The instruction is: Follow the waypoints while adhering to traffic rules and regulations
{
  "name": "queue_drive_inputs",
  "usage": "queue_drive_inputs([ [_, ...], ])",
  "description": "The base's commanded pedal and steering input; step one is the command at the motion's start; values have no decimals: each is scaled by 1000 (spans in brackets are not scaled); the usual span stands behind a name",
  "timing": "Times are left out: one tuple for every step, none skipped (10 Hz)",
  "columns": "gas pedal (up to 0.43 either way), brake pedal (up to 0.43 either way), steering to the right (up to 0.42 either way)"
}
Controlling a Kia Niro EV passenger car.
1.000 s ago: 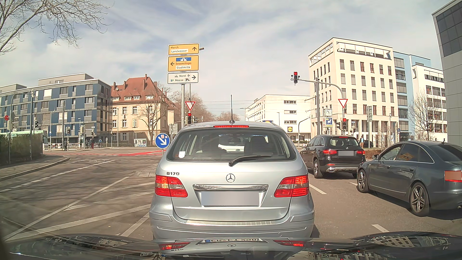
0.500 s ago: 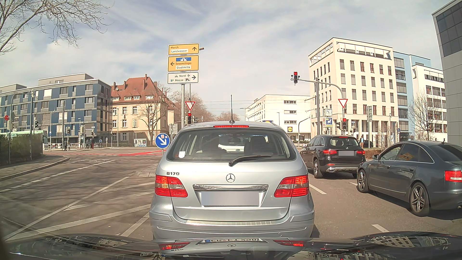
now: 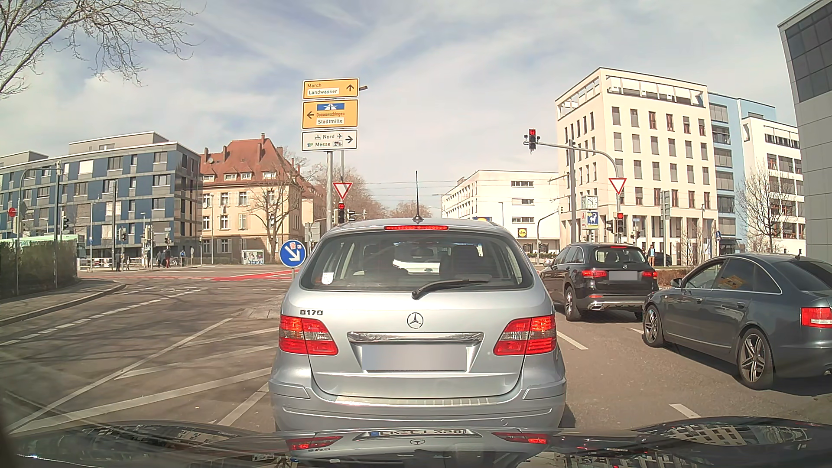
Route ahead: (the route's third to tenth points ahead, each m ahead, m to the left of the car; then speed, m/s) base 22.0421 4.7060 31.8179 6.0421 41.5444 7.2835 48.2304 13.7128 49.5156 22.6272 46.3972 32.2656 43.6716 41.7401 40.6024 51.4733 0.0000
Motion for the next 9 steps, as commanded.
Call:
queue_drive_inputs([
  [0,323,6],
  [0,317,6],
  [0,323,6],
  [0,317,6],
  [0,323,6],
  [0,317,6],
  [0,317,6],
  [0,317,6],
  [0,317,6],
])
